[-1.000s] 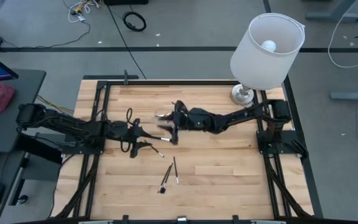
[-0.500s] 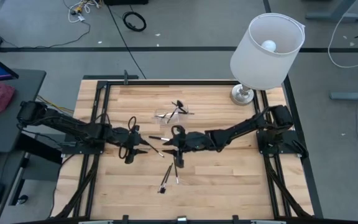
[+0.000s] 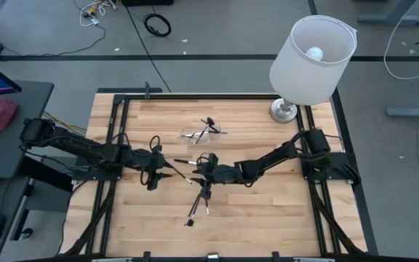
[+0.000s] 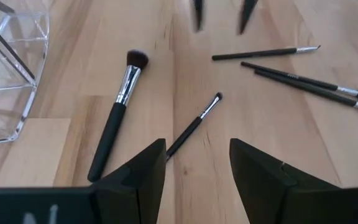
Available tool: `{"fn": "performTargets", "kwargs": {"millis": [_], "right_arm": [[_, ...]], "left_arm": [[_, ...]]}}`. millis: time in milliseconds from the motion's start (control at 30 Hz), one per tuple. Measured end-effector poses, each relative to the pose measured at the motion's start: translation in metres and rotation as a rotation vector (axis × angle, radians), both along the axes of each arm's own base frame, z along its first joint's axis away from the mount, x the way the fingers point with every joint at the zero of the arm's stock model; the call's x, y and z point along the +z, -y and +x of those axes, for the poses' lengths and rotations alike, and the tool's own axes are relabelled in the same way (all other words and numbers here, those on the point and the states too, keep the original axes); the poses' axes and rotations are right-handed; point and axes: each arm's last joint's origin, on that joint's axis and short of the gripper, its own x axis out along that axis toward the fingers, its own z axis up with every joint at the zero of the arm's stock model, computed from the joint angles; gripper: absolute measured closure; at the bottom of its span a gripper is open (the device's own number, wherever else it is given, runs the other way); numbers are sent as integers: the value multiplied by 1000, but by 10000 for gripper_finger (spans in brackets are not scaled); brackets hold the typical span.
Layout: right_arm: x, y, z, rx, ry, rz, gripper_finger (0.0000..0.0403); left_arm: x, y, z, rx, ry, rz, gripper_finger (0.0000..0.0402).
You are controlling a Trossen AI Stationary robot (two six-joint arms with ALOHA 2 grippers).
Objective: Put items in baskets/containers
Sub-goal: Put the black liner brush into the transparent organizer
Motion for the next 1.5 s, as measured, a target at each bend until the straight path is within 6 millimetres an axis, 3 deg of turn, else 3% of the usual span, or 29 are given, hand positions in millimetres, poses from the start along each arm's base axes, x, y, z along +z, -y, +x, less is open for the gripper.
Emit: {"fn": "performTargets", "kwargs": {"millis": [167, 300, 467, 700, 1033, 1500], "right_arm": [[3, -17, -5, 45, -3, 69, 276], [-5, -32, -17, 89, -148, 72, 280], [-7, -49, -32, 29, -266, 184, 280], [-7, -66, -41, -91, -226, 201, 277], [-28, -67, -39, -178, -227, 223, 259], [-41, -58, -34, -187, -233, 142, 259]], "left_arm": [[0, 0, 0, 1, -5, 4, 220], [0, 0, 0, 1, -5, 5, 220], [0, 0, 0, 0, -6, 6, 220], [0, 0, 0, -1, -6, 7, 220], [0, 0, 0, -5, -5, 14, 220], [-1, 0, 0, -4, -7, 12, 220]]}}
